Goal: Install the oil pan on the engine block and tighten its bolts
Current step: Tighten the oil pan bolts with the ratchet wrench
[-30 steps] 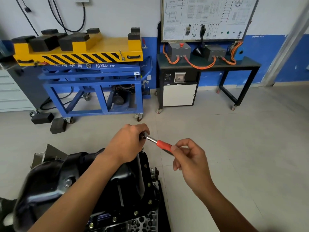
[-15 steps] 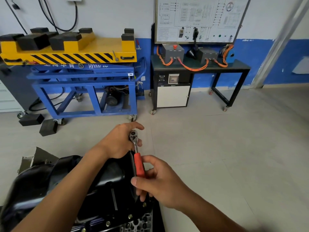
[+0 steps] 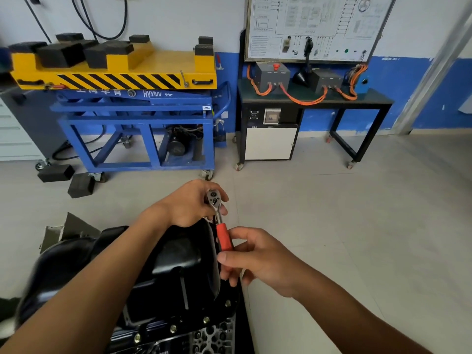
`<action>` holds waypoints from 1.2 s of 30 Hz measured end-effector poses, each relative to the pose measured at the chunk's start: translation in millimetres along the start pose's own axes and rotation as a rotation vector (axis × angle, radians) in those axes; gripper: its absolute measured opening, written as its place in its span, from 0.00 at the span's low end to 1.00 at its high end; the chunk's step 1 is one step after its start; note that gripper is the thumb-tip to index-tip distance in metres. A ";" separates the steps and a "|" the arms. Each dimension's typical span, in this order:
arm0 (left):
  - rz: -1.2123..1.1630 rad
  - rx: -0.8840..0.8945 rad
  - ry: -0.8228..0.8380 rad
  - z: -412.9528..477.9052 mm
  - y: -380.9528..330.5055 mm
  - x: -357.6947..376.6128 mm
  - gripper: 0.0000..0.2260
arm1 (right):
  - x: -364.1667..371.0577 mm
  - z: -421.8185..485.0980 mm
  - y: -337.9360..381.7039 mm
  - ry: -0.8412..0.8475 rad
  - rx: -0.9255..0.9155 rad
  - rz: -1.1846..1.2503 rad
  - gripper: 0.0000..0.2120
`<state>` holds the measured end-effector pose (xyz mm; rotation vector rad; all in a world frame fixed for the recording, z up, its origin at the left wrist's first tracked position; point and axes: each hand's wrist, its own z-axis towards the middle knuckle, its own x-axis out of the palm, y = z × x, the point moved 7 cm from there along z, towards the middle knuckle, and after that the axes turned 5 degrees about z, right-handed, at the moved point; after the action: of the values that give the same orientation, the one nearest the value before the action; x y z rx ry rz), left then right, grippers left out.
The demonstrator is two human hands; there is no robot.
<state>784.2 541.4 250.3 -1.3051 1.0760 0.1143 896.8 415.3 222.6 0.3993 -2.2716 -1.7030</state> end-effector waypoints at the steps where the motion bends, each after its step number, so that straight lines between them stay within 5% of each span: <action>1: -0.002 0.001 0.014 0.4 0.9 0.7 0.16 | -0.1 1.0 0.3 -0.005 0.004 -0.006 0.12; 6: -0.041 0.037 0.060 1.1 -0.7 3.7 0.18 | -6.2 22.2 16.0 -0.076 0.001 -0.175 0.10; 12: -0.027 0.078 0.026 -2.1 -6.9 0.5 0.13 | -20.7 60.6 74.3 -0.153 -0.070 -0.794 0.12; 17: 0.020 0.025 -0.004 0.8 -0.7 0.7 0.15 | -0.4 74.8 108.8 0.021 -0.152 -1.419 0.12; 21: -0.053 0.015 -0.005 3.9 2.7 4.1 0.05 | 11.6 74.1 121.8 0.114 -0.234 -1.764 0.02; 25: -0.034 -0.027 0.006 4.8 7.0 4.5 0.07 | 28.1 72.9 124.5 0.187 -0.441 -2.044 0.08; 29: -0.034 -0.039 0.020 3.4 6.5 4.4 0.07 | 28.2 71.5 120.7 0.271 -0.565 -2.093 0.06; 33: -0.073 -0.064 0.023 2.5 5.2 4.4 0.07 | 8.4 72.0 122.8 0.226 -0.474 -1.912 0.03; 36: -0.084 -0.061 0.024 0.6 3.0 3.9 0.07 | -3.3 71.3 117.3 0.167 -0.383 -1.665 0.16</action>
<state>784.8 541.0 245.4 -1.4076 1.0434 0.0682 866.5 511.3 315.9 2.6102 -1.1497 -2.3100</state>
